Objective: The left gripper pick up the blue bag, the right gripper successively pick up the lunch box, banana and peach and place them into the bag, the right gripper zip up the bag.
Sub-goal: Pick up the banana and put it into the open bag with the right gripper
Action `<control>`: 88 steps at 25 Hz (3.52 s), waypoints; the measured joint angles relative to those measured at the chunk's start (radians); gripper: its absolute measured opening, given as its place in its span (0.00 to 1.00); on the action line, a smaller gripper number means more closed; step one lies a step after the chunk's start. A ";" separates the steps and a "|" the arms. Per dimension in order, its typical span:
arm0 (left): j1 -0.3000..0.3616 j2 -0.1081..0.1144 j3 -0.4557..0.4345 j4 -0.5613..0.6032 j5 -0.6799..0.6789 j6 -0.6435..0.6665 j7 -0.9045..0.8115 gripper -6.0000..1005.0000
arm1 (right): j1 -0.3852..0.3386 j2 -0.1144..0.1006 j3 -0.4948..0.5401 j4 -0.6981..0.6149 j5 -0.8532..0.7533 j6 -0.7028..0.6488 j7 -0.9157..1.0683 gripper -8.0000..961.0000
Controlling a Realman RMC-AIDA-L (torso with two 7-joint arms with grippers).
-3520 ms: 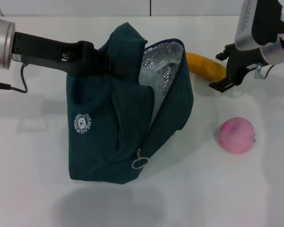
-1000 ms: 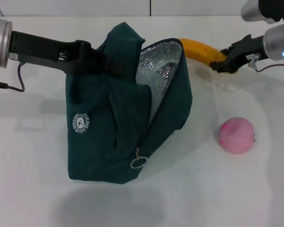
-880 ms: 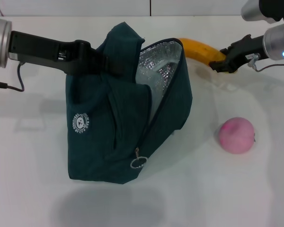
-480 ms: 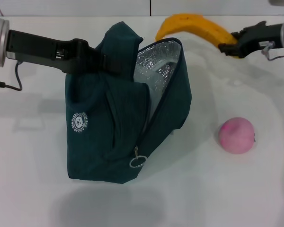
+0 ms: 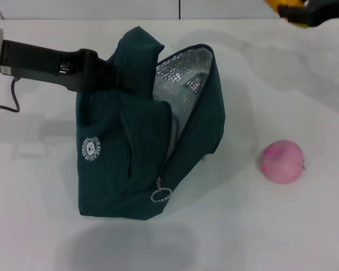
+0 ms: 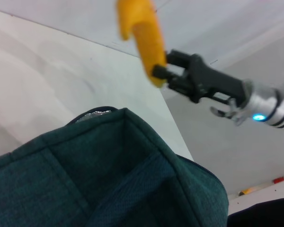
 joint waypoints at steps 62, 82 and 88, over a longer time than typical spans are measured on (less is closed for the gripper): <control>0.014 0.001 -0.012 -0.001 -0.028 -0.003 -0.007 0.04 | 0.213 0.047 -0.267 -0.322 -0.230 -0.555 -0.127 0.51; 0.017 -0.001 -0.013 -0.001 -0.028 -0.002 -0.007 0.04 | 0.202 0.045 -0.217 -0.405 -0.229 -0.564 -0.142 0.53; 0.015 -0.002 -0.014 -0.001 -0.029 -0.003 -0.005 0.04 | 0.213 0.044 -0.228 -0.408 -0.235 -0.566 -0.147 0.53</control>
